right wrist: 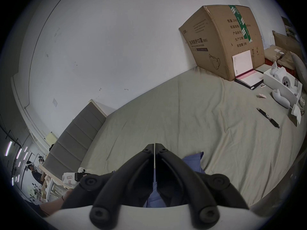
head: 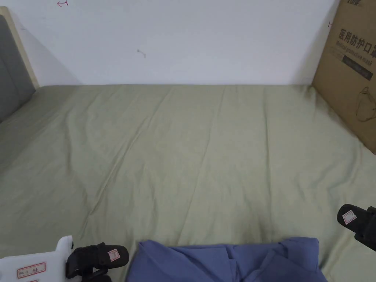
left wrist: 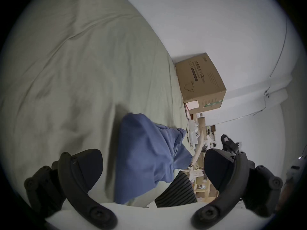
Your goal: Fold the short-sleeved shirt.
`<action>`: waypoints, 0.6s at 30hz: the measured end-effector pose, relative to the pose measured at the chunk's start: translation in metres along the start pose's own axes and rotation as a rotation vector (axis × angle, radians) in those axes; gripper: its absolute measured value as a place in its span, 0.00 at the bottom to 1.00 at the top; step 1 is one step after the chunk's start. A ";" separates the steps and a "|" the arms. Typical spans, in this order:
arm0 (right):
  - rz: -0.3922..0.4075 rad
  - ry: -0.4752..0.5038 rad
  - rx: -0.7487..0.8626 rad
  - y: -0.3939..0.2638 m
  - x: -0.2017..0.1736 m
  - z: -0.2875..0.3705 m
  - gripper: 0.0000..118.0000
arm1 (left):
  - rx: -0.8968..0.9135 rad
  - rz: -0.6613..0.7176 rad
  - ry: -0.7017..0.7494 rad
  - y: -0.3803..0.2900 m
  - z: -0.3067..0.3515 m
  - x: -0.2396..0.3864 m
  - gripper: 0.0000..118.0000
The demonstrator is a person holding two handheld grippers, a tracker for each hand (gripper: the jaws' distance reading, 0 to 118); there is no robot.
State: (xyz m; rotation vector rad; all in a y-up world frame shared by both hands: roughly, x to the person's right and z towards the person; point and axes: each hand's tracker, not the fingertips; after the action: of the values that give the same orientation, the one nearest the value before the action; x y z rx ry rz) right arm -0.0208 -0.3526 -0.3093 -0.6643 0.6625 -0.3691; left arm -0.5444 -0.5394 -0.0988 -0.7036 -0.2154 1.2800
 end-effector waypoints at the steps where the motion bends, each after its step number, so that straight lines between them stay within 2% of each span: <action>1: 0.002 -0.006 -0.002 0.000 -0.001 -0.001 0.01 | -0.038 0.048 -0.025 -0.001 -0.009 -0.008 1.00; 3: 0.009 -0.010 -0.007 0.000 -0.004 -0.001 0.01 | -0.085 0.113 -0.095 -0.006 -0.028 -0.024 1.00; 5: 0.026 -0.014 -0.013 0.000 -0.008 -0.001 0.01 | -0.086 0.058 -0.242 -0.006 -0.046 -0.016 1.00; 6: 0.034 -0.015 -0.017 0.000 -0.010 -0.001 0.01 | -0.122 0.069 -0.277 0.003 -0.053 -0.038 1.00; 8: 0.050 -0.013 -0.027 0.000 -0.014 -0.003 0.01 | -0.147 0.070 -0.280 0.006 -0.066 -0.045 1.00; 10: 0.056 -0.008 -0.036 0.000 -0.016 -0.005 0.01 | -0.155 0.009 -0.264 0.001 -0.073 -0.039 1.00; 11: 0.057 -0.006 -0.040 0.000 -0.017 -0.006 0.01 | -0.150 -0.011 -0.239 0.002 -0.071 -0.040 1.00; 12: 0.058 -0.005 -0.042 0.000 -0.018 -0.006 0.01 | -0.130 -0.024 -0.142 0.004 -0.065 -0.046 0.97; 13: 0.059 -0.003 -0.043 0.000 -0.018 -0.007 0.01 | -0.117 -0.033 0.007 0.004 -0.064 -0.052 0.84; 14: 0.060 -0.001 -0.043 0.000 -0.019 -0.007 0.01 | -0.123 -0.014 0.135 -0.001 -0.063 -0.057 0.52; 15: 0.060 0.002 -0.044 -0.001 -0.019 -0.008 0.01 | -0.088 0.130 -0.104 -0.002 -0.056 -0.055 0.06; 16: 0.059 0.006 -0.047 0.000 -0.019 -0.009 0.01 | -0.090 0.069 -0.062 -0.003 -0.056 -0.036 0.06; 17: 0.057 0.011 -0.050 0.000 -0.019 -0.010 0.01 | -0.111 -0.106 0.096 -0.004 -0.053 -0.019 0.06; 18: 0.056 0.016 -0.051 0.000 -0.019 -0.011 0.01 | -0.118 -0.183 0.152 -0.006 -0.045 -0.007 0.06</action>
State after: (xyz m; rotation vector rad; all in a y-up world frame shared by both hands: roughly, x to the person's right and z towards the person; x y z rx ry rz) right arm -0.0428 -0.3476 -0.3076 -0.6902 0.7068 -0.3065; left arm -0.5188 -0.5628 -0.1285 -0.8586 -0.2272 1.0407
